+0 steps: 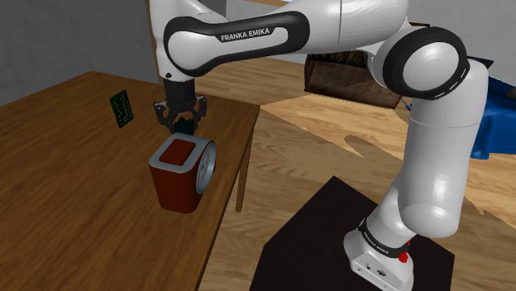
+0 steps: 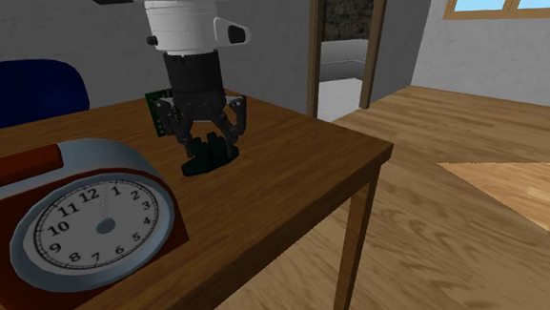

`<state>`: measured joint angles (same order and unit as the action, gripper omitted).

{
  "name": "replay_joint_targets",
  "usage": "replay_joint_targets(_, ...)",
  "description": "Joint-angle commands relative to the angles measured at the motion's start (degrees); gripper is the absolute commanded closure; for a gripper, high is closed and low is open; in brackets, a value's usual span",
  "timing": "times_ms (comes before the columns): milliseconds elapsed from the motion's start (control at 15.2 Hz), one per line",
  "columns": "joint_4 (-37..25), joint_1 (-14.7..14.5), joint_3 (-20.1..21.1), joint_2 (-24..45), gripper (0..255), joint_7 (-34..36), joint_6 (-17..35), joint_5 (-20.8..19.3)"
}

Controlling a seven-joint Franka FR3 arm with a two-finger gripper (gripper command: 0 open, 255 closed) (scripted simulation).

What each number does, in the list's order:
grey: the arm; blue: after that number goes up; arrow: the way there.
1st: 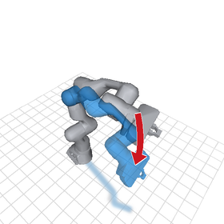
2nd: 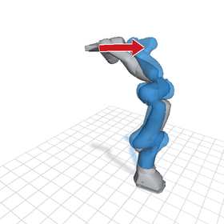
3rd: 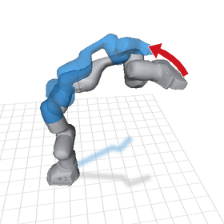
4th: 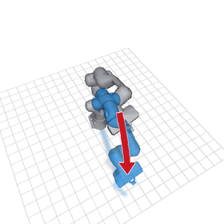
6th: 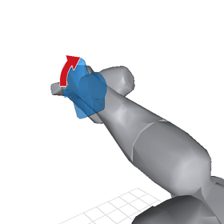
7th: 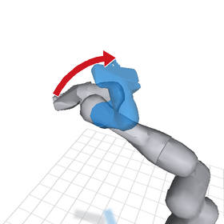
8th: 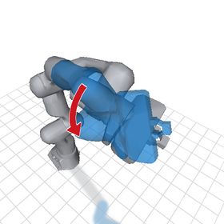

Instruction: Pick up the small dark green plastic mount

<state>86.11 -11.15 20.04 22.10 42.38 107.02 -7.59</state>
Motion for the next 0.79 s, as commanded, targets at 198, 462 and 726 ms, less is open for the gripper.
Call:
replay_joint_targets(198,-2.9,-0.1,0.1,-0.4,255,-0.2,-3.3,0.2)
replay_joint_targets(462,-6.0,-0.4,0.2,-0.5,255,-0.3,-6.4,0.3)
replay_joint_targets(726,-9.4,-0.6,0.3,-0.2,255,-0.3,-9.6,0.2)
